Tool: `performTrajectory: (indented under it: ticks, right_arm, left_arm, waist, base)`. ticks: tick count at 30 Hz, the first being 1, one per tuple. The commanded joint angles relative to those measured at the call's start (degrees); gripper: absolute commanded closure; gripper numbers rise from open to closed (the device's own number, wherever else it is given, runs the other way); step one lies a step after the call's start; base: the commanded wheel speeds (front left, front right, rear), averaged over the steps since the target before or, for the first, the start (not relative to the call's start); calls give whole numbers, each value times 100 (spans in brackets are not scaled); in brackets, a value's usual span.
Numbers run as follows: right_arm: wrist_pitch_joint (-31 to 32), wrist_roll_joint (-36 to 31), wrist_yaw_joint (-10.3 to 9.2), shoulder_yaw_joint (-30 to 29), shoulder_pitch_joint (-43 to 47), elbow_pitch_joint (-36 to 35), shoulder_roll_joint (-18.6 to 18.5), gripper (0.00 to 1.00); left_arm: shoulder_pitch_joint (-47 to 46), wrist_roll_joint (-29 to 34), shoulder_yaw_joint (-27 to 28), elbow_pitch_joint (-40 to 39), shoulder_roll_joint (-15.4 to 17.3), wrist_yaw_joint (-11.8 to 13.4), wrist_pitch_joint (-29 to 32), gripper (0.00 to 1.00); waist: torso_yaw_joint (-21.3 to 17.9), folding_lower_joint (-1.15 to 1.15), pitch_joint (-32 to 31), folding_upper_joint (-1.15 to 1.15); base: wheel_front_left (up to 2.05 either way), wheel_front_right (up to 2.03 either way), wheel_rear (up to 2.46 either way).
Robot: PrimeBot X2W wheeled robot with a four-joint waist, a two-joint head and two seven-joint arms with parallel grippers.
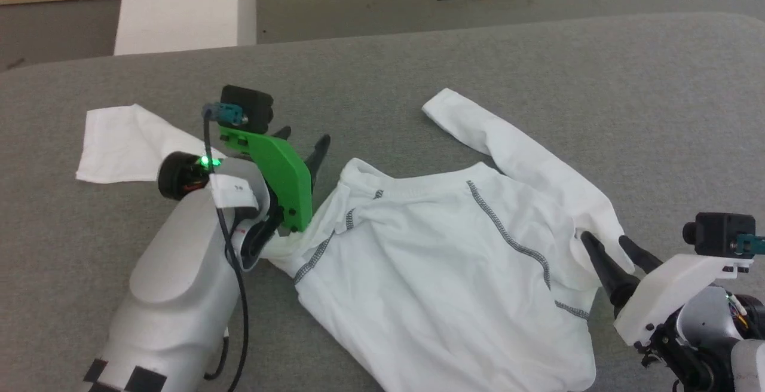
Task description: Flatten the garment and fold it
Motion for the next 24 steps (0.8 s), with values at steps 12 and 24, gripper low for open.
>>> performTrajectory:
  ticks: [12,24]
  right_arm:
    - [50,16,-8,77,55,-37,8,0]
    - [-19,29,-8,-26,125,-15,8,0]
  left_arm:
    - [1177,-161,-664,-1852,518,442,2410,0]
    - [1453,-284,-555,-1524,591,540,2174,100]
  waist:
    - [369,0,-217,0]
    - [145,0,-106,0]
  base:
    - [0,0,0]
    - [0,0,0]
